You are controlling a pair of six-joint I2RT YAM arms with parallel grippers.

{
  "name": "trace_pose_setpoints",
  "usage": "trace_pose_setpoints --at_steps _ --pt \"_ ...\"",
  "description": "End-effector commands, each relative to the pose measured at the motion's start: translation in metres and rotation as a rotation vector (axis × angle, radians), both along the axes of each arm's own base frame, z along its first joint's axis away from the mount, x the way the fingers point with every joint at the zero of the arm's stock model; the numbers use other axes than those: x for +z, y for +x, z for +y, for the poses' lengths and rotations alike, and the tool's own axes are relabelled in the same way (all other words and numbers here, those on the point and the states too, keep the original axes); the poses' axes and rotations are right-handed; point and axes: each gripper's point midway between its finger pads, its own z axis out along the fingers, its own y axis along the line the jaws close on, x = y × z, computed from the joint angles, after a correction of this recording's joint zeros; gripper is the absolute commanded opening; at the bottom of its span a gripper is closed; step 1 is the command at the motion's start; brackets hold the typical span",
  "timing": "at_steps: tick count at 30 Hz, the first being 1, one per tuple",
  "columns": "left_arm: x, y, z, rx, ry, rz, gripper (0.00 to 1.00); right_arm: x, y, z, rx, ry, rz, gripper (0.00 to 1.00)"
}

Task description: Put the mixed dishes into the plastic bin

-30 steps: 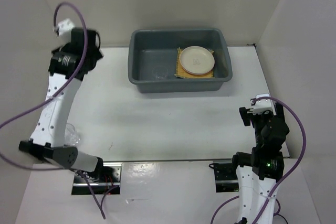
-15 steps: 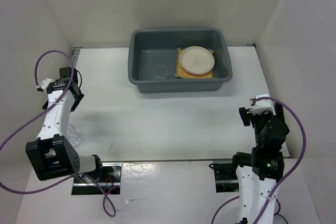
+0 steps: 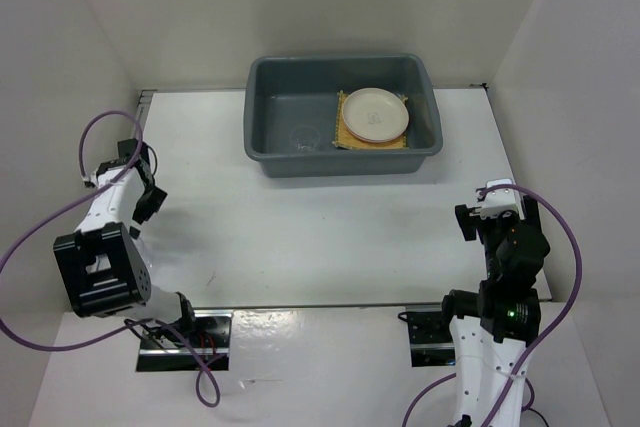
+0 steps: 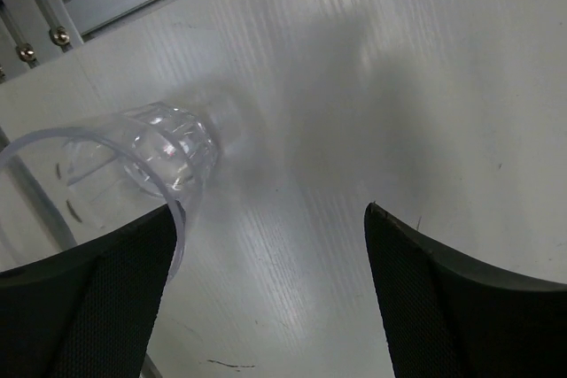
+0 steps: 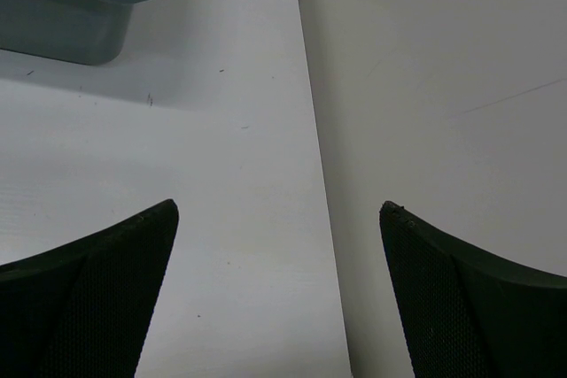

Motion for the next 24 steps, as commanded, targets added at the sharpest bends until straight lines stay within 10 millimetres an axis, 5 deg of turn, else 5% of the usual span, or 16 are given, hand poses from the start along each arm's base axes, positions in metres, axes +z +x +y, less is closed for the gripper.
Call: trace_pose_setpoints --at_steps 1,3,9,13,14,17,18,22,24 --pt "-0.015 0.01 -0.005 -0.047 -0.053 0.006 0.89 0.002 0.004 -0.002 -0.007 -0.011 -0.008 0.99" --pt "-0.015 0.01 -0.005 -0.047 -0.053 0.006 0.79 0.002 0.004 -0.002 -0.007 -0.011 -0.008 0.99" --pt "-0.017 0.007 -0.006 -0.047 -0.055 0.012 0.75 0.0 0.005 -0.003 -0.007 -0.009 0.001 0.99" --pt "-0.017 0.007 -0.006 -0.047 -0.055 0.012 0.49 0.0 0.005 -0.003 -0.007 -0.009 0.001 0.99" --pt "-0.019 0.006 -0.006 -0.055 -0.058 0.025 0.3 0.0 0.005 -0.003 -0.007 -0.009 0.001 0.99" --pt "-0.025 0.019 -0.004 -0.082 -0.066 0.014 0.0 0.0 0.005 -0.003 -0.007 -0.009 0.001 0.99" --pt "-0.026 0.021 -0.003 -0.081 -0.068 0.018 0.0 0.002 0.004 -0.002 -0.007 -0.011 -0.008 0.99" --pt "-0.008 0.051 -0.003 -0.18 -0.111 0.021 0.0 0.002 0.004 -0.002 -0.007 -0.011 -0.008 0.99" --pt "0.04 0.099 -0.012 -0.311 -0.095 -0.117 0.0 0.002 0.004 -0.001 0.002 -0.011 -0.008 0.99"
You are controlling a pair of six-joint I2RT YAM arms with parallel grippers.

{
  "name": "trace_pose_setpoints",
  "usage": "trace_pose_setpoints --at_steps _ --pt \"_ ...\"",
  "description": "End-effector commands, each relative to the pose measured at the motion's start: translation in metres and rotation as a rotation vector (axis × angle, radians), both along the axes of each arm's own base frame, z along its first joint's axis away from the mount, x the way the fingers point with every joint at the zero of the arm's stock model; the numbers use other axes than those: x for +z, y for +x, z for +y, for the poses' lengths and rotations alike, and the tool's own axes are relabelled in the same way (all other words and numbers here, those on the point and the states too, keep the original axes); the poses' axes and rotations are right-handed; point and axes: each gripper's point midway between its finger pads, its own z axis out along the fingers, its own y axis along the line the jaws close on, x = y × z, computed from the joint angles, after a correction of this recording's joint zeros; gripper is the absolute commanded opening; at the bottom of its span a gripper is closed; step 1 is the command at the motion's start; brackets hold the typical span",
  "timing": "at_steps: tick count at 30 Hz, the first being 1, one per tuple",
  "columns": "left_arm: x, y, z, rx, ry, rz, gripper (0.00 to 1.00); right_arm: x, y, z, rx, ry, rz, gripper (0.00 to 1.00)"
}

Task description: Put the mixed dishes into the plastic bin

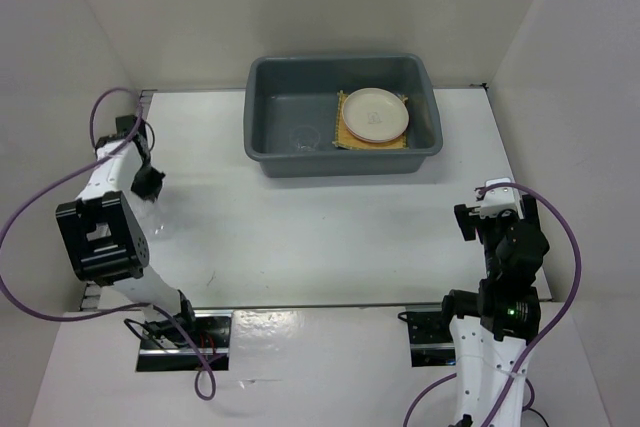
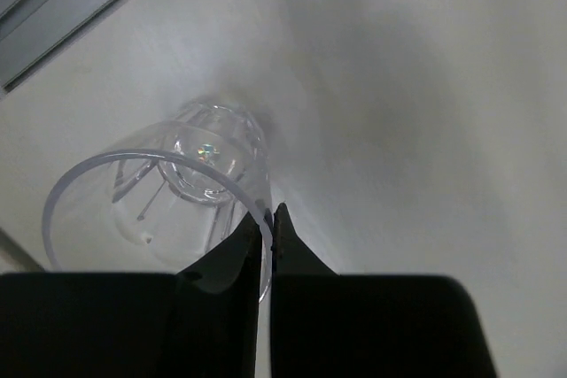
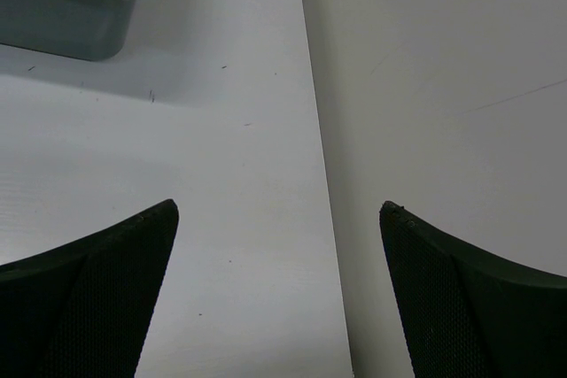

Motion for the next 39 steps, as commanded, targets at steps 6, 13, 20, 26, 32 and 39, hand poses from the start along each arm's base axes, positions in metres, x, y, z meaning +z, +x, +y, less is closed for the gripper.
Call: trace_pose_setpoints --at_steps 6,13,20,26,32,39 --pt "0.191 0.166 -0.102 -0.664 -0.068 -0.591 0.0 0.006 0.005 -0.001 0.003 -0.013 -0.021 0.99" --pt "0.254 0.231 -0.22 -1.017 -0.016 -0.651 0.0 0.004 0.006 0.0 0.001 -0.003 -0.014 0.99" --pt "0.211 0.253 -0.319 -1.203 0.066 -0.586 0.0 0.0 0.009 0.001 0.01 0.001 0.004 0.99" --pt "0.159 0.273 -0.367 -1.256 0.188 -0.519 0.0 -0.001 0.011 0.001 0.01 0.002 0.013 0.99" --pt "0.114 0.285 -0.358 -1.221 0.24 -0.42 0.0 -0.003 0.016 0.01 0.048 0.017 0.019 0.99" --pt "0.123 0.29 -0.356 -1.212 0.237 -0.454 0.0 -0.007 0.021 0.012 0.048 0.022 0.039 0.99"
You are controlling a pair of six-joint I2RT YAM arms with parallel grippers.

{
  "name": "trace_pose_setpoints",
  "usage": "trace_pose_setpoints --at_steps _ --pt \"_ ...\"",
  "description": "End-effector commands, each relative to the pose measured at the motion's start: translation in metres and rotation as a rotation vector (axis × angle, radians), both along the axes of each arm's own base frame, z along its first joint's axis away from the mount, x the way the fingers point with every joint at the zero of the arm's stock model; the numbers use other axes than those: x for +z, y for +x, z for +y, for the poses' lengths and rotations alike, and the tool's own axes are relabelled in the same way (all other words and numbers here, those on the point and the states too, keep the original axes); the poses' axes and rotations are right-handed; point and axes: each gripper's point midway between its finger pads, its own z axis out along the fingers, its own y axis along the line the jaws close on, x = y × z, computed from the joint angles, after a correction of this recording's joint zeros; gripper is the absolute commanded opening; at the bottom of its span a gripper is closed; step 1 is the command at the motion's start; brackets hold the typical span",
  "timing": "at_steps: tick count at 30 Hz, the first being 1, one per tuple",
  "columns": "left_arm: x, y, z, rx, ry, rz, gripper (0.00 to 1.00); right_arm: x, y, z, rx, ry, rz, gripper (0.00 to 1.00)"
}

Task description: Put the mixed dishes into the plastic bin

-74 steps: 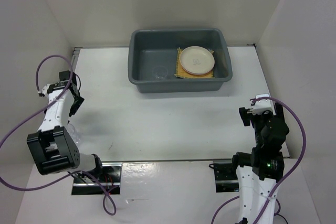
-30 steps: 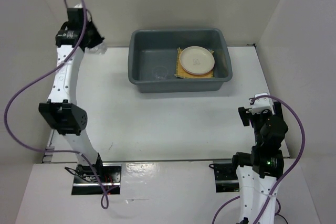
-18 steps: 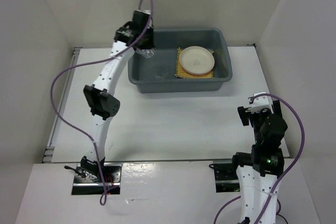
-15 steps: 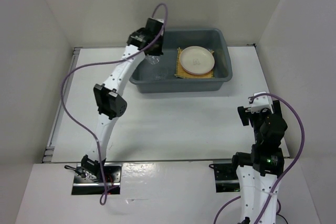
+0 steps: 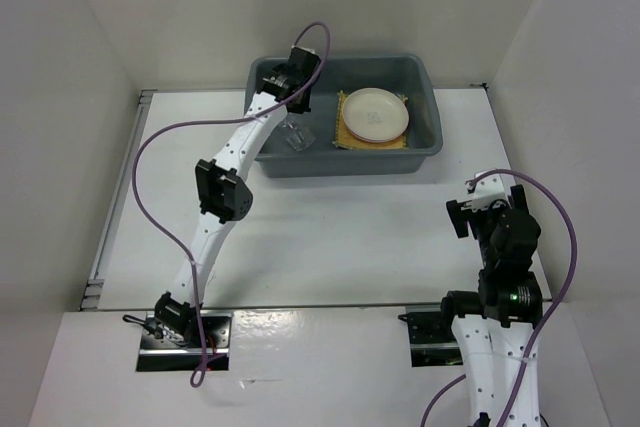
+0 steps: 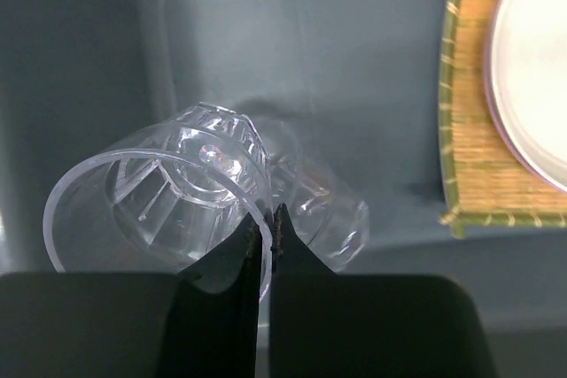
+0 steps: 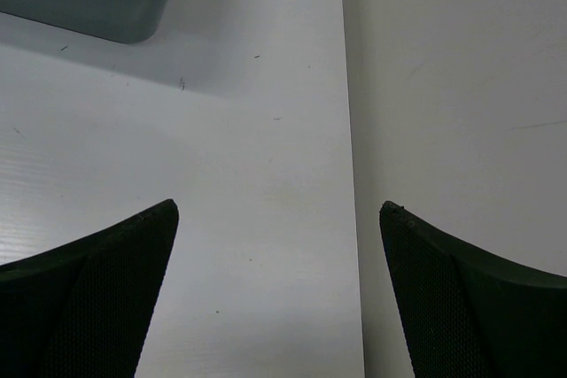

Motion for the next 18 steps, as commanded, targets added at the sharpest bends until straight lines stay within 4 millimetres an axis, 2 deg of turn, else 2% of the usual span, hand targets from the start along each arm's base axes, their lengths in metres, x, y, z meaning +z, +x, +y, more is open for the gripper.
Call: trace_pose_setpoints --at_steps 1,4,7,10,14,18 --pt "0.049 0.008 0.003 0.003 -0.013 -0.121 0.0 0.004 0.006 -0.002 -0.021 0.017 -0.035 0.99" --pt "0.091 -0.001 -0.007 -0.021 -0.058 -0.195 0.0 0.004 0.006 -0.002 -0.021 0.017 -0.035 0.99" --pt "0.113 -0.01 -0.013 -0.047 -0.088 -0.22 0.0 0.004 0.006 -0.002 -0.021 0.017 -0.035 0.99" --pt "0.124 -0.017 -0.016 -0.058 -0.097 -0.234 0.0 0.004 0.006 -0.002 -0.021 0.017 -0.035 0.99" --pt "0.121 -0.021 -0.024 -0.085 -0.106 -0.217 0.0 0.006 0.004 -0.002 -0.021 0.017 -0.044 0.99" --pt "0.118 -0.022 -0.023 -0.066 -0.082 -0.218 0.0 0.006 0.004 -0.003 -0.03 0.014 -0.044 0.99"
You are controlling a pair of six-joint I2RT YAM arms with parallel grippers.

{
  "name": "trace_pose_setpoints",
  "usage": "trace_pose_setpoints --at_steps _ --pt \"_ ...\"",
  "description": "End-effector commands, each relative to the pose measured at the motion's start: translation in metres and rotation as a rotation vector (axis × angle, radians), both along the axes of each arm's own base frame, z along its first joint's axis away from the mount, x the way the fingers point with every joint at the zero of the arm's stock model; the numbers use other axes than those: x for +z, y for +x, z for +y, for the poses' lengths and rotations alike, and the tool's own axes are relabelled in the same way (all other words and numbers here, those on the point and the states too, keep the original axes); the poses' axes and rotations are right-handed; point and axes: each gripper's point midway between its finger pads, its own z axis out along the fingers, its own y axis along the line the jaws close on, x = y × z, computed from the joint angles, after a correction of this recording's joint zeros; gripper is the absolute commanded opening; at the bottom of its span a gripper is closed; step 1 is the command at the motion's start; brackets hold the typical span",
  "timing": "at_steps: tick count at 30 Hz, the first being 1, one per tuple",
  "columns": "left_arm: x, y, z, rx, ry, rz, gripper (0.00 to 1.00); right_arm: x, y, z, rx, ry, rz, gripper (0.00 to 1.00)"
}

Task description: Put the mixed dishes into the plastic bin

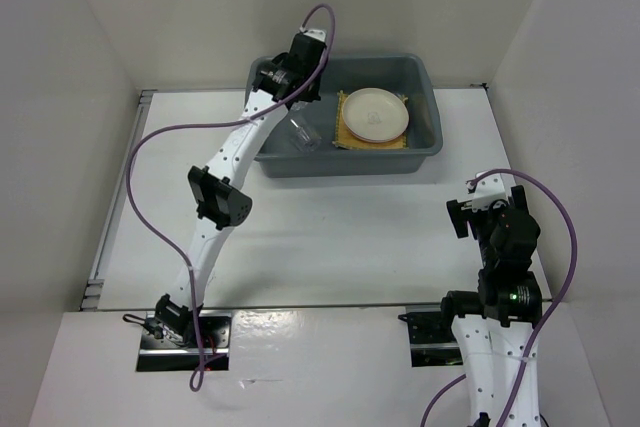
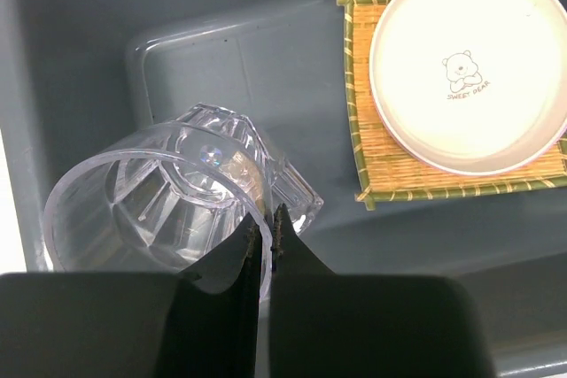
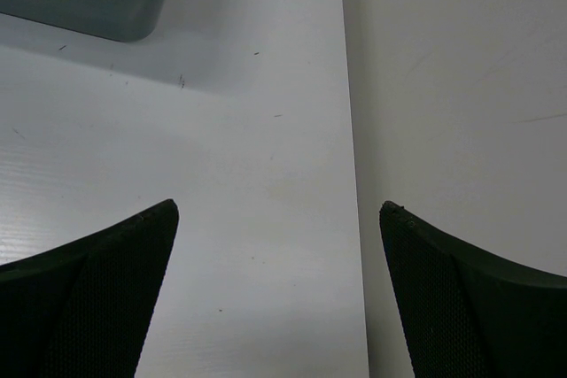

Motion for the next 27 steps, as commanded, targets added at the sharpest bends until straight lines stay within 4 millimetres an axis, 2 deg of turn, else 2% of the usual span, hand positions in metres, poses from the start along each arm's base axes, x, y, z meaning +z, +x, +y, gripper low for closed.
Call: trace_pose_setpoints --at_steps 1,2,4,6,7,9,12,15,20,27 --pt "0.038 -0.001 0.008 0.03 -0.004 -0.089 0.0 0.009 0.004 -0.002 -0.014 0.002 -0.048 0.99" --pt "0.035 0.0 0.011 0.048 0.011 -0.087 0.0 0.009 0.004 -0.002 -0.014 0.002 -0.048 0.99" --pt "0.03 0.004 0.033 0.143 0.069 -0.093 0.0 0.009 0.004 -0.002 -0.014 0.002 -0.048 0.99" --pt "0.01 0.01 0.056 0.204 0.09 -0.045 0.0 0.009 0.004 -0.002 -0.014 0.002 -0.048 0.99" --pt "0.008 0.011 0.063 0.221 0.089 -0.034 0.0 0.009 0.004 -0.002 -0.014 0.002 -0.048 0.99" --pt "-0.01 0.013 0.071 0.234 0.099 0.011 0.0 0.009 0.004 -0.002 -0.014 0.002 -0.048 0.99" --pt "-0.022 0.012 0.084 0.258 0.115 0.051 0.0 0.009 0.004 -0.002 -0.014 0.002 -0.048 0.99" --pt "-0.043 0.011 0.089 0.263 0.134 0.107 0.0 0.009 0.004 -0.002 -0.014 0.002 -0.048 0.99" --pt "-0.081 0.011 0.078 0.22 0.134 0.186 0.0 0.009 0.004 -0.002 -0.014 0.002 -0.048 0.99" --pt "-0.102 0.012 0.074 0.203 0.138 0.227 0.0 0.009 0.004 -0.002 -0.014 0.002 -0.048 0.99"
